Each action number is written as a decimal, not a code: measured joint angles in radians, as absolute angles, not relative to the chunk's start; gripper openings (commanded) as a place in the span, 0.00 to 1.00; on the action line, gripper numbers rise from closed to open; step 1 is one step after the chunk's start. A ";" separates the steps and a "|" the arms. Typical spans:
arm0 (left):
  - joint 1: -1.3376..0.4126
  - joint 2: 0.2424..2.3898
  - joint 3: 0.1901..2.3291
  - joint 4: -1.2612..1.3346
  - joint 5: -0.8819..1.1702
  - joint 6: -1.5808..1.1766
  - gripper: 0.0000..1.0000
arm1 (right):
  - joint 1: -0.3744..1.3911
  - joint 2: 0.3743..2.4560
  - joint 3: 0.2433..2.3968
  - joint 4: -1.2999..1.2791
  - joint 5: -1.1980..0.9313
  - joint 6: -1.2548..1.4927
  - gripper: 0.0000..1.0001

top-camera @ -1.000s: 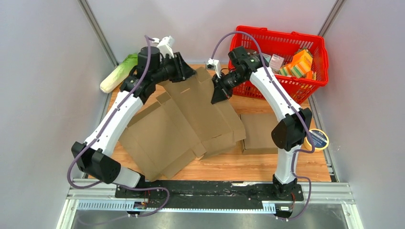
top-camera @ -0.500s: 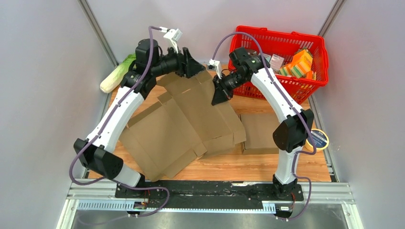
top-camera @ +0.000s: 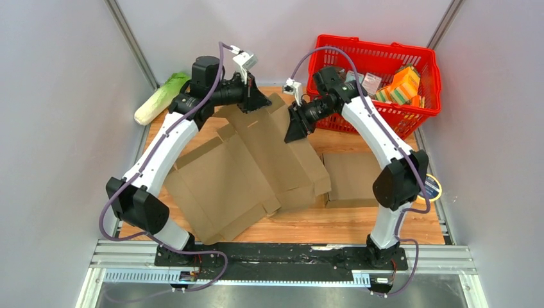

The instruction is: Fold the paper box

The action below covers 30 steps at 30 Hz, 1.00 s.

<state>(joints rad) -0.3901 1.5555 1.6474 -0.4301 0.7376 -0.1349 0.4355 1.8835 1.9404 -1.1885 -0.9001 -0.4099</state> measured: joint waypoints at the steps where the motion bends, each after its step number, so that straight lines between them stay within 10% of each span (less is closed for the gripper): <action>1: -0.390 1.554 1.645 -0.429 0.731 -0.125 0.00 | 0.435 1.865 1.913 -1.160 -0.887 -0.375 0.39; 9: -0.377 1.489 1.555 -0.401 0.686 -0.099 0.00 | 0.382 1.588 1.467 -0.718 -0.898 -0.030 0.47; 15: -0.369 1.455 1.530 -0.339 0.692 -0.110 0.00 | 0.363 1.555 1.372 -0.464 -0.944 0.180 0.24; 16: -0.369 1.447 1.515 -0.321 0.694 -0.116 0.10 | 0.364 1.555 1.369 -0.432 -0.950 0.210 0.00; 19: -0.369 1.439 1.494 -0.289 0.697 -0.136 0.38 | 0.371 1.555 1.364 -0.356 -0.959 0.270 0.00; 30: -0.384 1.415 1.358 -0.122 0.711 -0.330 0.43 | 0.379 1.554 1.334 -0.262 -0.935 0.334 0.00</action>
<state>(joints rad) -0.3836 1.4151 1.3582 -0.1219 0.7109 -0.3298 0.3786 1.5543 1.3342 -0.2615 -0.9352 0.3344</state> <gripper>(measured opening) 0.376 0.010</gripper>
